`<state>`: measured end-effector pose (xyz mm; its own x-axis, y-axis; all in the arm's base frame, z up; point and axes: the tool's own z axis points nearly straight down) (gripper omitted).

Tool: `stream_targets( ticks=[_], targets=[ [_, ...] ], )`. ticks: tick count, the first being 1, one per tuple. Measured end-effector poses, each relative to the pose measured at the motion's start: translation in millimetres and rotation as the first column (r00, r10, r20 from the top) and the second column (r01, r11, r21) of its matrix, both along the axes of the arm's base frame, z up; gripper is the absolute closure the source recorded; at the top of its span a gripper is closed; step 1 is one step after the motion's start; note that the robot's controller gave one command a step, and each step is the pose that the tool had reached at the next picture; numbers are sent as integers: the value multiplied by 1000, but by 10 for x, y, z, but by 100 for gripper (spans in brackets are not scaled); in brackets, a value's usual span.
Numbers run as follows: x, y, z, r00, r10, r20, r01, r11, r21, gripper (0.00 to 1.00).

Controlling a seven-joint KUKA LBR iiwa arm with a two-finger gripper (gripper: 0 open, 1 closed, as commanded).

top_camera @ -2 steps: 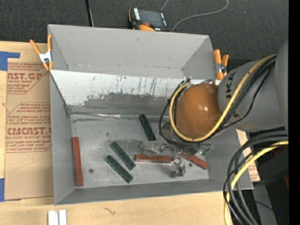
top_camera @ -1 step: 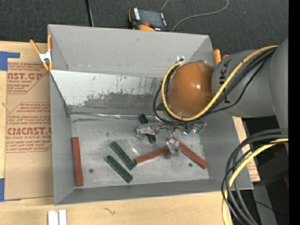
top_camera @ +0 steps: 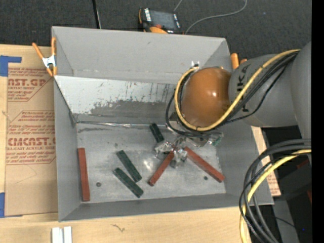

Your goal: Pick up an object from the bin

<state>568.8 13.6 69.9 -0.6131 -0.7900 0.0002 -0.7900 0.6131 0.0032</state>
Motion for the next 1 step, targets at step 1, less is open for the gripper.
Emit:
stream_targets(
  ticks=[1],
  targets=[
    [88,-394,1450,963,271,11,-270,963,-3,100]
  ],
)
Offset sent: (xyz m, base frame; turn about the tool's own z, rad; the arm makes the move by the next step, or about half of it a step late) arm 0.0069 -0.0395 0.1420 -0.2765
